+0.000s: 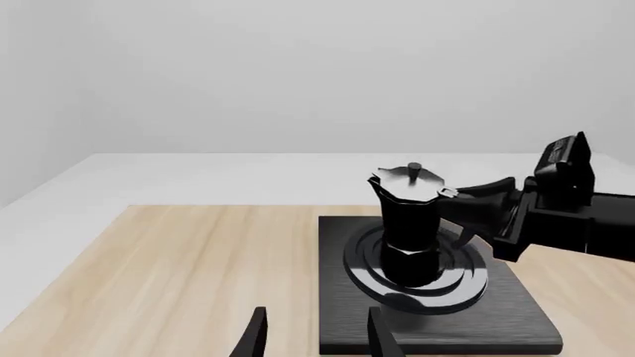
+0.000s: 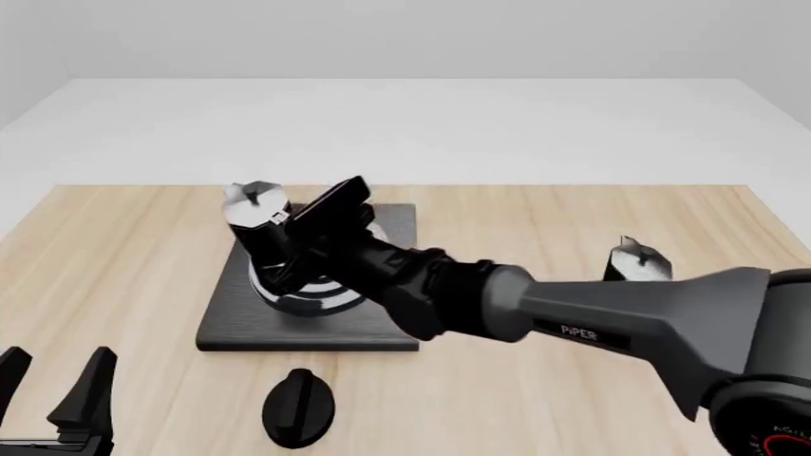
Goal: Put both moka pots on the stove.
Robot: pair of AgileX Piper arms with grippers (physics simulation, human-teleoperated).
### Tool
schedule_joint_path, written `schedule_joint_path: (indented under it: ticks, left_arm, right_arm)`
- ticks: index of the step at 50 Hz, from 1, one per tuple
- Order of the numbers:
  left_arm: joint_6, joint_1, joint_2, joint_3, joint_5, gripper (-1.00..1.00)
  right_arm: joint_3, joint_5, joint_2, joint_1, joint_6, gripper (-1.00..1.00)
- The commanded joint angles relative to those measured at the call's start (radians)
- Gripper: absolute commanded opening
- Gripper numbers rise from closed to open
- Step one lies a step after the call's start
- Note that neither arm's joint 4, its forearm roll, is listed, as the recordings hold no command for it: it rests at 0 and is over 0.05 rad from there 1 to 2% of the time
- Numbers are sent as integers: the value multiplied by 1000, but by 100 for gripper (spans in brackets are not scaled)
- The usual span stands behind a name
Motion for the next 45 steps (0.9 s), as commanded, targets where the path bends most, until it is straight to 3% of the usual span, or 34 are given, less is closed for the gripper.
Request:
schedule_joint_path:
  ticks: [1, 45]
  left_arm:
    - [0, 0, 0, 0, 0, 100]
    - [0, 0, 0, 0, 0, 100]
  right_arm:
    - [-51, -28, 16, 2, 12, -100]
    - [-115, -47, 88, -51, -39, -100]
